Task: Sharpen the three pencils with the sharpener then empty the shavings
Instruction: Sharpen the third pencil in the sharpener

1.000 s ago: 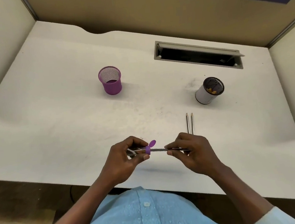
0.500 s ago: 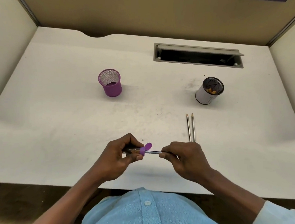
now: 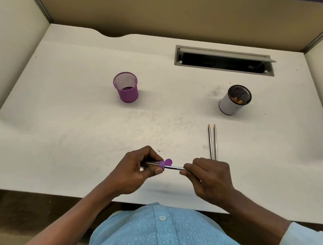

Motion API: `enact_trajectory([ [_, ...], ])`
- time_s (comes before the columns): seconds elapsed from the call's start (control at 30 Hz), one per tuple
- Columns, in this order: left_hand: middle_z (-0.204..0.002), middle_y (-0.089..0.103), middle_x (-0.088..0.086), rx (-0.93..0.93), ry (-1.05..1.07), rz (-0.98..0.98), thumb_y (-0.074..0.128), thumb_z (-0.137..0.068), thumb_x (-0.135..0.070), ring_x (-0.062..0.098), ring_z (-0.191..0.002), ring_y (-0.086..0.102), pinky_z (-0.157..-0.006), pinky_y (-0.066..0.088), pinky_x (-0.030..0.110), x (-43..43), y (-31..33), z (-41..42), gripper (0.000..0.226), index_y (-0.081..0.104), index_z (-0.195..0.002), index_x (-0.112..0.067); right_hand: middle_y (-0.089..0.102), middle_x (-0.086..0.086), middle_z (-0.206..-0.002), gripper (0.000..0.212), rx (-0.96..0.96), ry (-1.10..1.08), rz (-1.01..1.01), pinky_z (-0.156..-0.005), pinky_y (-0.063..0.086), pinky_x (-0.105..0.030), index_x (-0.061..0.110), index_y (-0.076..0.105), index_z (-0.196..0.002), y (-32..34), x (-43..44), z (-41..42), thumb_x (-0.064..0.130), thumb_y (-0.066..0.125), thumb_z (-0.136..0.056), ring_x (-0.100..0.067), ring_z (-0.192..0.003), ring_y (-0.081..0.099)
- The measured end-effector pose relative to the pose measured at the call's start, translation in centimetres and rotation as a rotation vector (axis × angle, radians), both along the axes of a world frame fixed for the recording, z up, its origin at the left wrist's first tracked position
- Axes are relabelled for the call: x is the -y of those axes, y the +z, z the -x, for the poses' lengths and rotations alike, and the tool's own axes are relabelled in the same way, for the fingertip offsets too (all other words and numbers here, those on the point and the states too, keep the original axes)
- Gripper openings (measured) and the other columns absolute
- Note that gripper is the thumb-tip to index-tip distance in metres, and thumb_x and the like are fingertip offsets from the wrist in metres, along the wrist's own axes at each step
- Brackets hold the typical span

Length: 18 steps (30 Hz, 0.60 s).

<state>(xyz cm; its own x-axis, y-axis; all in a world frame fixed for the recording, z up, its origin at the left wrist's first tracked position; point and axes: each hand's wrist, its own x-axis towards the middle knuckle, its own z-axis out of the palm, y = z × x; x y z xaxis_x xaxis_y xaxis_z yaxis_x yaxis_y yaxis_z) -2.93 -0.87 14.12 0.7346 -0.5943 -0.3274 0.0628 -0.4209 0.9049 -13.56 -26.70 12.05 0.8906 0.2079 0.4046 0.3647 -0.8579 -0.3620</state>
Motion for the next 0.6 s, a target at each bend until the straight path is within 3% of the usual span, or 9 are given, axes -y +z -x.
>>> enact_trajectory([
  [0.07,-0.099,0.084,-0.009,0.034,0.003,0.008,0.086,-0.094,-0.011,0.018,-0.092,0.077,-0.09,0.06,0.03,-0.3,-0.2,0.1,0.016,0.074,-0.102,-0.019,0.056,0.009,-0.057,0.026,-0.281,-0.075,-0.211,-0.045,0.035,-0.027,0.022,0.079,-0.079,0.7,-0.7,-0.5,0.038,0.072,-0.099,-0.009,-0.048,0.047],
  [0.17,-0.096,0.083,-0.013,0.081,-0.044,-0.003,0.087,-0.091,-0.007,0.014,-0.088,0.077,-0.087,0.059,0.023,-0.9,-0.2,0.2,0.02,0.075,-0.103,-0.017,0.047,0.009,-0.05,0.033,-1.143,-0.287,-0.881,-0.046,0.026,-0.018,0.013,0.083,-0.075,2.1,-0.7,-2.2,0.038,0.077,-0.095,-0.008,-0.046,0.031],
  [0.23,-0.096,0.083,-0.014,0.082,-0.06,-0.013,0.088,-0.09,-0.006,0.013,-0.089,0.078,-0.087,0.059,0.022,-1.0,-0.2,0.1,0.021,0.075,-0.103,-0.017,0.045,0.002,-0.052,0.034,-1.351,-0.293,-0.986,-0.047,0.021,-0.022,0.008,0.084,-0.079,2.0,-0.5,-2.5,0.037,0.077,-0.096,-0.013,-0.05,0.027],
  [0.33,-0.098,0.084,-0.01,0.053,-0.021,-0.041,0.088,-0.091,-0.01,0.016,-0.092,0.078,-0.089,0.062,0.032,-1.2,-0.2,-0.3,0.02,0.076,-0.101,-0.023,0.06,0.003,-0.058,0.021,-1.08,-0.214,-0.844,-0.052,0.032,-0.019,0.016,0.084,-0.082,1.7,-1.1,-2.0,0.035,0.084,-0.09,-0.011,-0.053,0.044],
  [0.4,-0.1,0.084,-0.007,0.023,0.001,-0.039,0.087,-0.093,-0.015,0.017,-0.093,0.078,-0.088,0.062,0.032,-1.3,-0.2,-0.7,0.018,0.077,-0.099,-0.028,0.067,0.008,-0.064,0.011,-0.621,-0.128,-0.566,-0.056,0.037,-0.015,0.02,0.081,-0.082,1.1,-1.1,-1.4,0.028,0.085,-0.089,-0.004,-0.054,0.051],
  [0.47,-0.101,0.084,-0.007,-0.01,0.008,-0.02,0.086,-0.095,-0.019,0.015,-0.093,0.077,-0.084,0.06,0.024,-1.1,-0.1,-0.5,0.017,0.076,-0.098,-0.032,0.064,0.007,-0.067,0.012,-0.192,0.009,-0.199,-0.05,0.036,-0.021,0.016,0.079,-0.086,0.8,-0.9,-1.2,0.023,0.08,-0.095,-0.008,-0.054,0.05],
  [0.5,-0.1,0.084,-0.007,-0.017,0.009,-0.013,0.085,-0.095,-0.019,0.013,-0.092,0.077,-0.082,0.059,0.02,-1.0,-0.2,-0.3,0.017,0.076,-0.097,-0.033,0.062,0.005,-0.066,0.014,-0.077,0.058,-0.072,-0.047,0.035,-0.026,0.015,0.079,-0.086,0.7,-0.6,-1.1,0.024,0.077,-0.097,-0.012,-0.052,0.049],
  [0.53,-0.1,0.084,-0.007,-0.013,0.014,-0.01,0.085,-0.095,-0.018,0.012,-0.091,0.077,-0.082,0.059,0.019,-1.0,-0.3,-0.1,0.017,0.075,-0.097,-0.032,0.061,0.005,-0.065,0.016,-0.048,0.055,-0.025,-0.045,0.034,-0.029,0.016,0.079,-0.085,0.7,-0.6,-1.1,0.025,0.076,-0.098,-0.015,-0.05,0.049],
  [0.6,-0.1,0.084,-0.007,0.017,0.017,-0.007,0.086,-0.094,-0.014,0.014,-0.092,0.078,-0.086,0.061,0.026,-1.2,-0.5,0.1,0.018,0.076,-0.1,-0.027,0.061,0.006,-0.058,0.02,-0.332,-0.041,-0.258,-0.047,0.037,-0.028,0.018,0.082,-0.082,1.1,-1.2,-1.3,0.03,0.078,-0.097,-0.013,-0.047,0.048],
])
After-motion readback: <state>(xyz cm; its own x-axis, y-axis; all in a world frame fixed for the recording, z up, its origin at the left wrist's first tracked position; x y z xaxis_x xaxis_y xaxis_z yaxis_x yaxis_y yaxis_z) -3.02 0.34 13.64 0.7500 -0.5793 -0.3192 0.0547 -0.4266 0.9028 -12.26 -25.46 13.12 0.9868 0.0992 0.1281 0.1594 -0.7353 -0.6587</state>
